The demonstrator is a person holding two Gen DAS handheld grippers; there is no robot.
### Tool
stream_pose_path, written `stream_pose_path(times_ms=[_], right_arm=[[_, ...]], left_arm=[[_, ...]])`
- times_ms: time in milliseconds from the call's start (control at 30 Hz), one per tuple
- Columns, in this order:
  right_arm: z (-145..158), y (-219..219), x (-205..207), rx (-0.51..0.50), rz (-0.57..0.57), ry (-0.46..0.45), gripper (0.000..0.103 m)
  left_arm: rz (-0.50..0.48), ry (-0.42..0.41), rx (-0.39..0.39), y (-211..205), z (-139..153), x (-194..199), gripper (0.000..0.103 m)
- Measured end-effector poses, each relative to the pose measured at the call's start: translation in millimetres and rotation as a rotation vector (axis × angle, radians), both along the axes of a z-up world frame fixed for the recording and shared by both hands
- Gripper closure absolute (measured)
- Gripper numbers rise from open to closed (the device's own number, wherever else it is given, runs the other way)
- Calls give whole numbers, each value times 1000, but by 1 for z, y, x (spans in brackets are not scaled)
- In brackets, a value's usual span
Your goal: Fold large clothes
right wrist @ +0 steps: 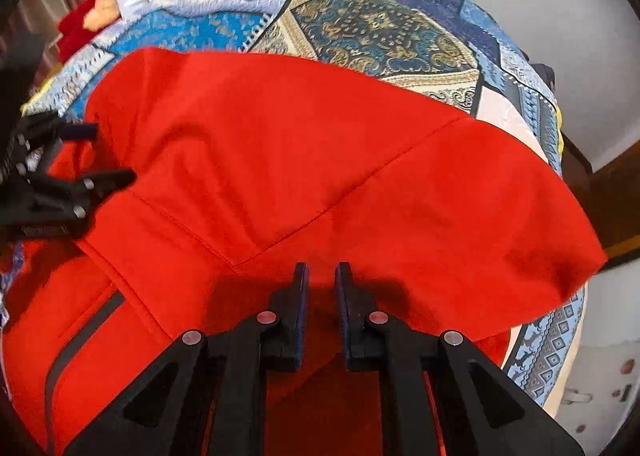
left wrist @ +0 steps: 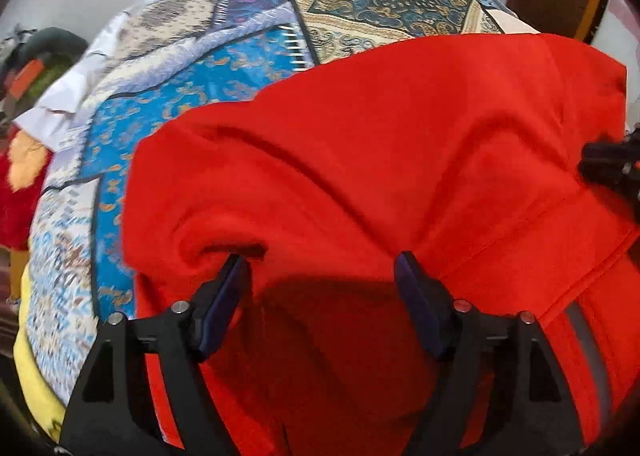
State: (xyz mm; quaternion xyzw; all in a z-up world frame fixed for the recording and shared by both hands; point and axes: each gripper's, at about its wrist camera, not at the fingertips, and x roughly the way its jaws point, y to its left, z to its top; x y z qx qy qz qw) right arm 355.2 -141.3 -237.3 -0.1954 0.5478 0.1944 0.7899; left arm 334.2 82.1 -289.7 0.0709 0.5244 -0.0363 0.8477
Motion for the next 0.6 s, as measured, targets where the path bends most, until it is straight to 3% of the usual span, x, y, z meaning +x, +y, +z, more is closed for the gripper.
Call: stream_pose_path(times_ms=[133, 200, 333, 600], right_arm=[[-1, -10, -4, -101, -6, -44, 94], [0, -15, -8, -113, 2, -67, 94], [-4, -23, -19, -234, -2, -141, 94], [-3, -52, -27, -285, -67, -137, 94]], left_arm=[[-28, -18, 23, -1, 1, -10, 25], [-24, -25, 21, 0, 1, -15, 25], [4, -43, 26, 5, -1, -25, 22], [42, -39, 26, 13, 0, -38, 22]])
